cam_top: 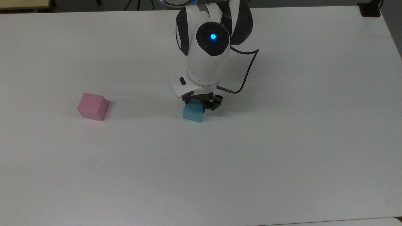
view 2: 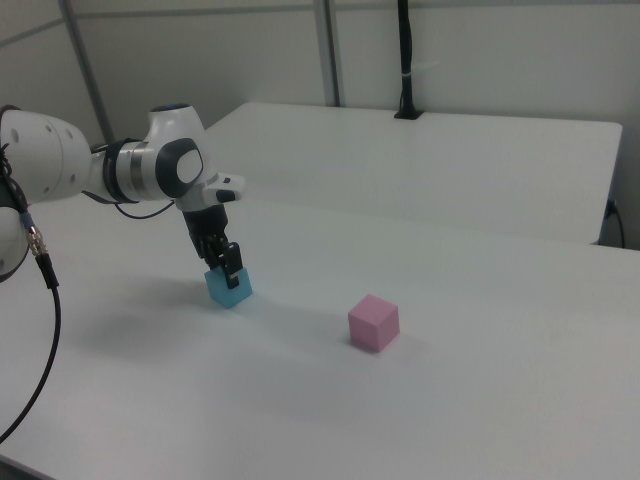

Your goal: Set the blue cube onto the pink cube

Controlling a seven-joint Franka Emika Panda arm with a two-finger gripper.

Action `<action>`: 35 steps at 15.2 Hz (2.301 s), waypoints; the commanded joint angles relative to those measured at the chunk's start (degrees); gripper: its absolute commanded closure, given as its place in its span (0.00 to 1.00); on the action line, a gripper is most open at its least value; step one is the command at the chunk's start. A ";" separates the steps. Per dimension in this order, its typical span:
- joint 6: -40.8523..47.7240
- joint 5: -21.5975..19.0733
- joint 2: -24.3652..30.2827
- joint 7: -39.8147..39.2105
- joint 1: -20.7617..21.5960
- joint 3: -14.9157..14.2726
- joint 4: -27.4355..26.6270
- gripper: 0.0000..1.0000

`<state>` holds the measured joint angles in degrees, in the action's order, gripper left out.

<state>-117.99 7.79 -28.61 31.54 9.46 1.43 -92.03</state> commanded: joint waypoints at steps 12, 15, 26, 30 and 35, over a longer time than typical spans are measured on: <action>8.04 0.38 2.78 -36.19 -21.49 -2.22 6.86 0.62; 4.97 0.03 2.42 -35.84 -23.16 -2.31 6.69 0.56; 6.09 0.03 8.12 -32.61 -23.00 -1.61 6.34 0.00; 16.19 -0.14 14.89 -25.22 -14.57 -1.52 5.99 0.00; 23.93 -6.65 20.34 -21.70 -9.21 -1.60 5.81 0.00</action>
<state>-96.88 4.57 -12.18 7.64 -1.95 0.52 -84.10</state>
